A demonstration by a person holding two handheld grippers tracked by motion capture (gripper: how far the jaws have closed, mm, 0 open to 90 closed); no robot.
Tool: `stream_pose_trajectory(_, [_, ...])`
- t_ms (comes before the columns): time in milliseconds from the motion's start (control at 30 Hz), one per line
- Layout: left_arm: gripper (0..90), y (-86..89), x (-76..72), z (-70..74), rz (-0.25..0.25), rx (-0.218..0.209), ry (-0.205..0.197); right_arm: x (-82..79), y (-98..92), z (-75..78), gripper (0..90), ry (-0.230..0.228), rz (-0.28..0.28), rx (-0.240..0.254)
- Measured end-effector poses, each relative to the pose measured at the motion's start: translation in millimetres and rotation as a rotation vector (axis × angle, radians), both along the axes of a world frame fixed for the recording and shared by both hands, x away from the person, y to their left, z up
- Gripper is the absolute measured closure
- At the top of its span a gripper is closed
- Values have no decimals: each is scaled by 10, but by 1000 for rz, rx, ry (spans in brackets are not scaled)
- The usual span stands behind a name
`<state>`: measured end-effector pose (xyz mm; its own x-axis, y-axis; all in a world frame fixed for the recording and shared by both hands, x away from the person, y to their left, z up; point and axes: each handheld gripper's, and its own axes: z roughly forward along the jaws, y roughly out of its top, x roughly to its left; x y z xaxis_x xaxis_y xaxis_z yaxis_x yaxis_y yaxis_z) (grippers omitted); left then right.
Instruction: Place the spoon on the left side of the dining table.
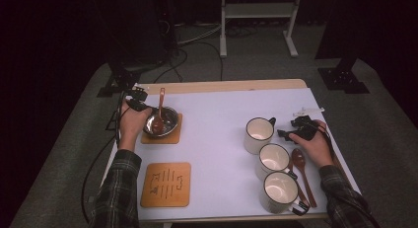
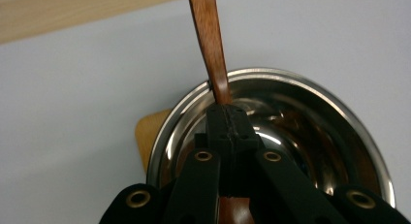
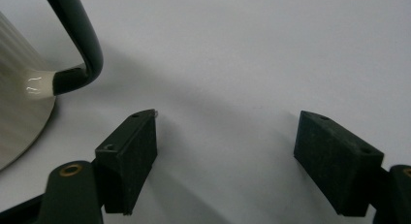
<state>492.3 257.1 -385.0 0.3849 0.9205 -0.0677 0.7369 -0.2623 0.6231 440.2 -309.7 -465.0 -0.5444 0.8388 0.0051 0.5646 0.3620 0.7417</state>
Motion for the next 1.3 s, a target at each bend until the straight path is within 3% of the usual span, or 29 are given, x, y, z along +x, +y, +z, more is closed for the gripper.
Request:
stream_pose_trajectory(200, [900,-9,-55,-141,5,21,21,2,-2,0,217,1,1,2])
stream_pose_trajectory(600, [900,105,-84,-212,29,33,34,3,-2,-1,217,2,1,3])
stream_pose_trajectory(1133, [900,67,-126,-320,11,47,74,2,-2,0,217,1,1,2])
stream_pose_trajectory(1300, [900,68,-136,-328,12,49,71,2,-2,0,217,1,1,2])
